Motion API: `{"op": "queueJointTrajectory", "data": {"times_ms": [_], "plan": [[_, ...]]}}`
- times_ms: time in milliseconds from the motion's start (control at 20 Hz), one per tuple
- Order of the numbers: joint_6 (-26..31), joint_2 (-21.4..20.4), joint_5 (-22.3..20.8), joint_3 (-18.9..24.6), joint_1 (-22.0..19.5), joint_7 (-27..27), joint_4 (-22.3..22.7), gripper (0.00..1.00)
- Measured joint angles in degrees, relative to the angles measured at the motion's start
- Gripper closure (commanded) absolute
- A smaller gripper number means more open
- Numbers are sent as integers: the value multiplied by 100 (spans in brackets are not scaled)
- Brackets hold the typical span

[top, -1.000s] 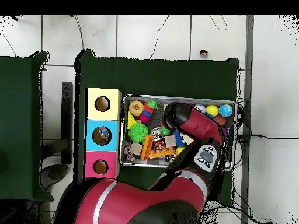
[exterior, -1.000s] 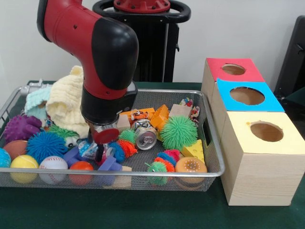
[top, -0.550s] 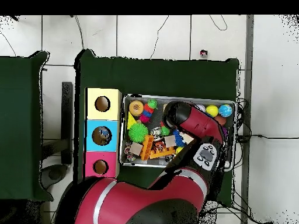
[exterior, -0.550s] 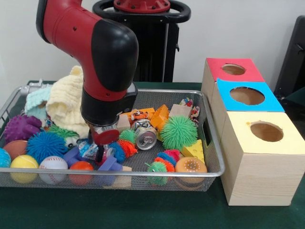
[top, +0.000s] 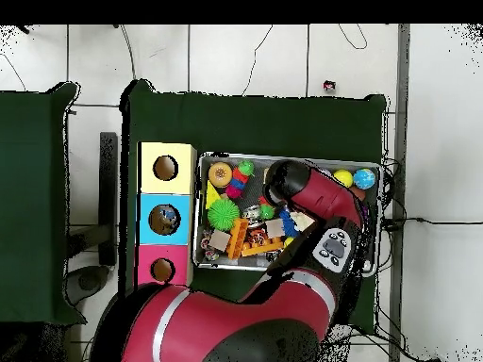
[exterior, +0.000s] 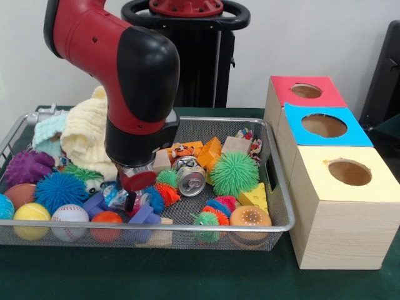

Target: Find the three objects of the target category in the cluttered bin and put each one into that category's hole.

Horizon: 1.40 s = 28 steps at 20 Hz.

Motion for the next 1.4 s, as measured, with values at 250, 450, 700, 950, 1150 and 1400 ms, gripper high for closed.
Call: {"op": "queueJointTrajectory", "data": {"times_ms": [250, 450, 700, 950, 1150, 1400], "plan": [[77, 38, 13, -24, 1, 1, -100, 100], [88, 99, 15, -26, 12, 1, -155, 100], [316, 124, 13, -77, 38, 1, -244, 100], [801, 138, 12, -123, 41, 1, -335, 100], [1125, 149, 12, -199, 42, 1, -378, 100], [1181, 171, 12, -265, 51, 1, -378, 100]]}}
